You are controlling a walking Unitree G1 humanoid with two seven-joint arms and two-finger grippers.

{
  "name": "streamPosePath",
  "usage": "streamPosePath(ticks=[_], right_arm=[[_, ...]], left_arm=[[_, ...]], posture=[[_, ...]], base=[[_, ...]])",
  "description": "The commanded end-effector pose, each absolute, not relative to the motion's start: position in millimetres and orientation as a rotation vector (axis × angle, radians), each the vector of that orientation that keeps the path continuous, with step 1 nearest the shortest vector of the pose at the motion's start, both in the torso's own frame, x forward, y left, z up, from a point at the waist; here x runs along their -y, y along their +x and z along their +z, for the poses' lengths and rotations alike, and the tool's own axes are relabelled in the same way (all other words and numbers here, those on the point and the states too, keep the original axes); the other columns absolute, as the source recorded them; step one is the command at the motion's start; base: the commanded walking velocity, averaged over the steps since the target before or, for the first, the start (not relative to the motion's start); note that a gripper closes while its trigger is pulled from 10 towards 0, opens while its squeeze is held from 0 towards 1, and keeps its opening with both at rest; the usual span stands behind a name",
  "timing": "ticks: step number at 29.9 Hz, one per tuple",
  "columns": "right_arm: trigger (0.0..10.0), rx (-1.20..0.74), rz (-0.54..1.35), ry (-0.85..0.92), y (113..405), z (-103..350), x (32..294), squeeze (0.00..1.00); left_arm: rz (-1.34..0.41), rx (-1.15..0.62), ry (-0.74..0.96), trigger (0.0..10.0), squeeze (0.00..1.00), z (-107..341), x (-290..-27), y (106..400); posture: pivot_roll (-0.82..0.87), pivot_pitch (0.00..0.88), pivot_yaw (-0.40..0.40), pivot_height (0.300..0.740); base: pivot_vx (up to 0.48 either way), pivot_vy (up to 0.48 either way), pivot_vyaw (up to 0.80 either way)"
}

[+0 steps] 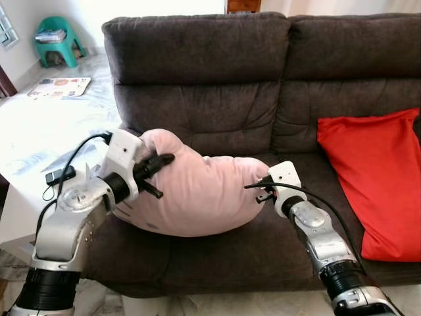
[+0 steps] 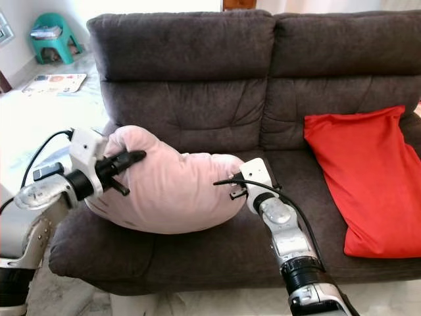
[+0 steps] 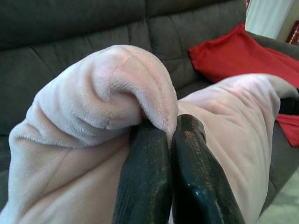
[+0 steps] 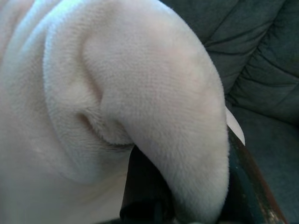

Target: Move the pillow to the sofa from floor

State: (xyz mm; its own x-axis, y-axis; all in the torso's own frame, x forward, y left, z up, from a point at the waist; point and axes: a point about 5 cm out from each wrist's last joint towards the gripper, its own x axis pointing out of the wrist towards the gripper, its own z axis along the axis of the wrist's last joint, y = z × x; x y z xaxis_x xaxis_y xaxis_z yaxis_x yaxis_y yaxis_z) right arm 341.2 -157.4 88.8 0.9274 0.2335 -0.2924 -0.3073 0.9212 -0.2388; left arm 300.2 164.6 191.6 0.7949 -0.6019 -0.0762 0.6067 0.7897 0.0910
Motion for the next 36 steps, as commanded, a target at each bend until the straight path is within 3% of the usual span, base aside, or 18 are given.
streamPosePath(ticks=[1, 14, 21, 30, 36], right_arm=[[10.0, -0.181, 0.331, -0.290, 350, 106, 141, 0.00], [10.0, -0.171, 0.297, -0.297, 362, 114, 145, 0.00], [10.0, -0.137, 0.281, -0.338, 381, 135, 146, 0.00], [10.0, -0.055, 0.352, -0.352, 398, 169, 115, 0.00], [10.0, 0.010, 0.499, -0.357, 399, 187, 73, 0.00]], left_arm=[[-0.769, -0.010, 0.123, 10.0, 0.00, 201, -147, 294], [-0.813, -0.029, 0.109, 10.0, 0.00, 200, -142, 289], [-0.939, -0.006, 0.007, 10.0, 0.00, 209, -130, 278], [-1.003, -0.048, -0.021, 10.0, 0.00, 197, -116, 271], [-0.991, -0.104, 0.017, 10.0, 0.00, 184, -119, 268]], posture=[[0.06, 0.026, -0.014, 0.740], [0.06, 0.027, -0.021, 0.740], [0.07, 0.025, -0.028, 0.740], [0.08, 0.020, -0.039, 0.740], [0.08, 0.021, -0.054, 0.740]], base=[[0.000, 0.000, 0.00], [0.000, 0.000, 0.00], [0.000, 0.000, 0.00], [0.000, 0.000, 0.00], [0.000, 0.000, 0.00]])
